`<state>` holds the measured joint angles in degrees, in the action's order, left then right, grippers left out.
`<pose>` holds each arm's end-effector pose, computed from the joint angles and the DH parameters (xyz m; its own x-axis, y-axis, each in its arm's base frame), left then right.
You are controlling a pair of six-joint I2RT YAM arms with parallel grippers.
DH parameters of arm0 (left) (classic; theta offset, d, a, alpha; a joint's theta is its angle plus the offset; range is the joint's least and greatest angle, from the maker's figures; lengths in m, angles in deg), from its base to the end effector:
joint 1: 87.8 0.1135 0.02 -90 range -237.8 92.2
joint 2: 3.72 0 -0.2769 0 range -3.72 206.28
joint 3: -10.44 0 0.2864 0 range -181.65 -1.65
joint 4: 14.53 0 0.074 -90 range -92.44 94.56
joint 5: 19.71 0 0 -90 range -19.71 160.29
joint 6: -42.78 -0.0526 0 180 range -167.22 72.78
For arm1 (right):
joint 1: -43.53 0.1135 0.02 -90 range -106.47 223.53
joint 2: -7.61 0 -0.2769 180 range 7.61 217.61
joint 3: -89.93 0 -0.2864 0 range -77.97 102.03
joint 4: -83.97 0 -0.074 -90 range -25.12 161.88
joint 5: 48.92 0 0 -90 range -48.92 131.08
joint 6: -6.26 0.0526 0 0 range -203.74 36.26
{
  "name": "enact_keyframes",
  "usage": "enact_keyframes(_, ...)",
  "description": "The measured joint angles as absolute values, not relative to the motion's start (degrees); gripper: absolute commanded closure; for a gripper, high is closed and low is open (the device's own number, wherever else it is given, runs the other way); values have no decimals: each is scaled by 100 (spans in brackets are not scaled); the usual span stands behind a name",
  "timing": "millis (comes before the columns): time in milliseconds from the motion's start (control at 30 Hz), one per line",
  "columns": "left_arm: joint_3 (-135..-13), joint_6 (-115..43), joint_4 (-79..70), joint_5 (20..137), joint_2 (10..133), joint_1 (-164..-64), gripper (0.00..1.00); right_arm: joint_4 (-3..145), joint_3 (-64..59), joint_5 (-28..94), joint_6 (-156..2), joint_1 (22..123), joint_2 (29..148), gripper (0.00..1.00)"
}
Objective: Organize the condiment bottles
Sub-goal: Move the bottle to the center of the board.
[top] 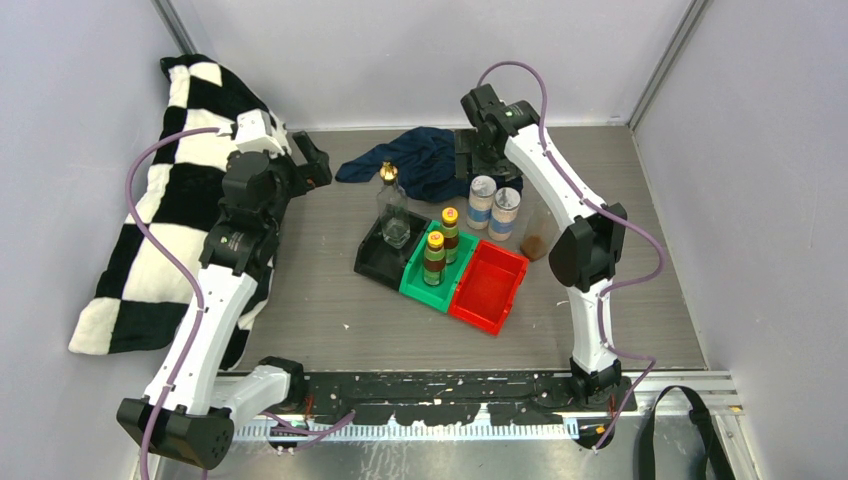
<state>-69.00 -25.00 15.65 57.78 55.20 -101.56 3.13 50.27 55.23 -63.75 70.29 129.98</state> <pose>0.2639 -0.0529 0.4300 -0.1603 -0.3408 -0.9264 -0.0387 0.9399 -0.3392 0.4502 0.2126 0.3245 -0.8620 -0.0634 -0.5029 -0.0451 0.9978 -0.0486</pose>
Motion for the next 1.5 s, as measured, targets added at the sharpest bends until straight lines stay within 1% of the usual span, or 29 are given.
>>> enact_keyframes(967,-6861,-2489,1565,5738,5579,-10156,1,619,4820,5165,-6716,6924,13190,2)
enact_keyframes(1500,-6832,-2465,1567,5738,5618,-10156,2,695,4811,4979,-6732,6804,13243,11)
